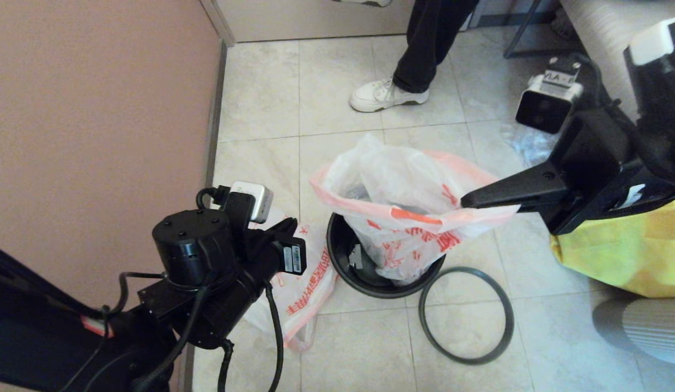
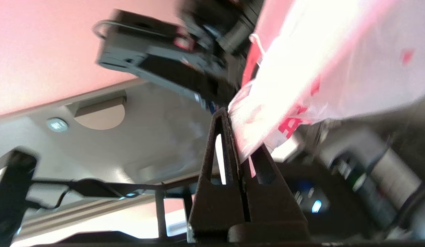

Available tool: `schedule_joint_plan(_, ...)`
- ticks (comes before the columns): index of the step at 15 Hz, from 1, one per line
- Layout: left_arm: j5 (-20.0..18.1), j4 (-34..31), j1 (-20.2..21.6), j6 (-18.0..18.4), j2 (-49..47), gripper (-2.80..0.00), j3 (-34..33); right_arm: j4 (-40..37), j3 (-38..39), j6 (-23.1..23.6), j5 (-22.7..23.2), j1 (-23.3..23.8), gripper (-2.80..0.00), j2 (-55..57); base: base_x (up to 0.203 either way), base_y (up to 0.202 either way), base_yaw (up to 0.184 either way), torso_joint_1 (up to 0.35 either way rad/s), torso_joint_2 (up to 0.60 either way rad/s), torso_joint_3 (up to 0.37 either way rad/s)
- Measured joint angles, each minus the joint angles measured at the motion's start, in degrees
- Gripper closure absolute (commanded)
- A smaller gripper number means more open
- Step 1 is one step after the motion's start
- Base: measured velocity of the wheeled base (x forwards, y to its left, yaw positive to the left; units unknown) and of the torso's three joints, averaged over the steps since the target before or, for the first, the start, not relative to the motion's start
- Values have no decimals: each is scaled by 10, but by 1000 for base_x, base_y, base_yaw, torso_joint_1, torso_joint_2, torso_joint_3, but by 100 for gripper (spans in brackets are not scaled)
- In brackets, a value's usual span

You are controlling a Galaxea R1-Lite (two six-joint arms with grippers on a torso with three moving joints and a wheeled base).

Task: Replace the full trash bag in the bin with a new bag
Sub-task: Place the trash bag on the floor

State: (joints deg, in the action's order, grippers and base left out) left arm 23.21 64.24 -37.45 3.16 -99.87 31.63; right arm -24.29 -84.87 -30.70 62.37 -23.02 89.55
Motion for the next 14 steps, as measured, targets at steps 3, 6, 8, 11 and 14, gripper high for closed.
schedule_joint_plan(3,0,0,-1,0,0,0,-1,59,-38,-56,-3,19,0,-32,0,0,0,0,0,0)
schedule_joint_plan(6,0,0,-2,0,-1,0,-1,106,-113,-138,-14,42,0,-43,0,0,0,0,0,0)
schedule_joint_plan(8,0,0,-4,0,-4,0,-1,113,-170,-182,-41,48,0,-46,0,0,0,0,0,0)
schedule_joint_plan(11,1,0,-10,4,-7,0,-2,106,-253,-217,-119,51,0,-56,0,0,0,0,0,0)
schedule_joint_plan(14,3,0,-11,29,-6,0,-4,79,-285,-223,-187,74,0,-87,0,0,0,0,0,0)
